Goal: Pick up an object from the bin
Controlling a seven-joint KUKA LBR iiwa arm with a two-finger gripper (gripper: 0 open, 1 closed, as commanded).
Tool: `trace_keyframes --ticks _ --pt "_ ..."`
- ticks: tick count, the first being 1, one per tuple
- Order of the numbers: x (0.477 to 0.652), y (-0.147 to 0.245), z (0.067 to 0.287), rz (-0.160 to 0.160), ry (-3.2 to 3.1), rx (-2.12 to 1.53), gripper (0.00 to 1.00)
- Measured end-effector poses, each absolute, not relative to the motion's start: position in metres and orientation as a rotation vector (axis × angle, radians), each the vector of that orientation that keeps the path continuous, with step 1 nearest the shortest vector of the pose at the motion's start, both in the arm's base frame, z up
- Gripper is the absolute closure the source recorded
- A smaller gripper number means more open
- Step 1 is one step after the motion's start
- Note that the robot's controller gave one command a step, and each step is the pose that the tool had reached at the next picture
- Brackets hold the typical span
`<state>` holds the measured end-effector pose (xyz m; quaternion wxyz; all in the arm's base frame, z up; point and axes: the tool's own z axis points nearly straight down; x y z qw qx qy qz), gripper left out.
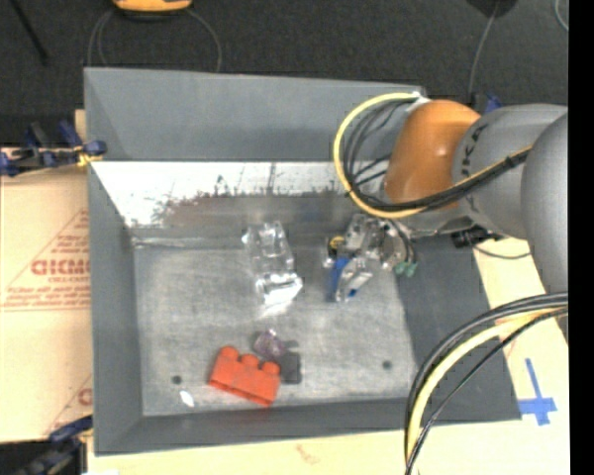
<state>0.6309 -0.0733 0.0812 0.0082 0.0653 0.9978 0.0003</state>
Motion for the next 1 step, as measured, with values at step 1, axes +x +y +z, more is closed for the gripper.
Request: trace_keyframes --ticks 1 --pt "0.6229 -0.0855 0.2280 -0.006 3.125 0.131 1.00"
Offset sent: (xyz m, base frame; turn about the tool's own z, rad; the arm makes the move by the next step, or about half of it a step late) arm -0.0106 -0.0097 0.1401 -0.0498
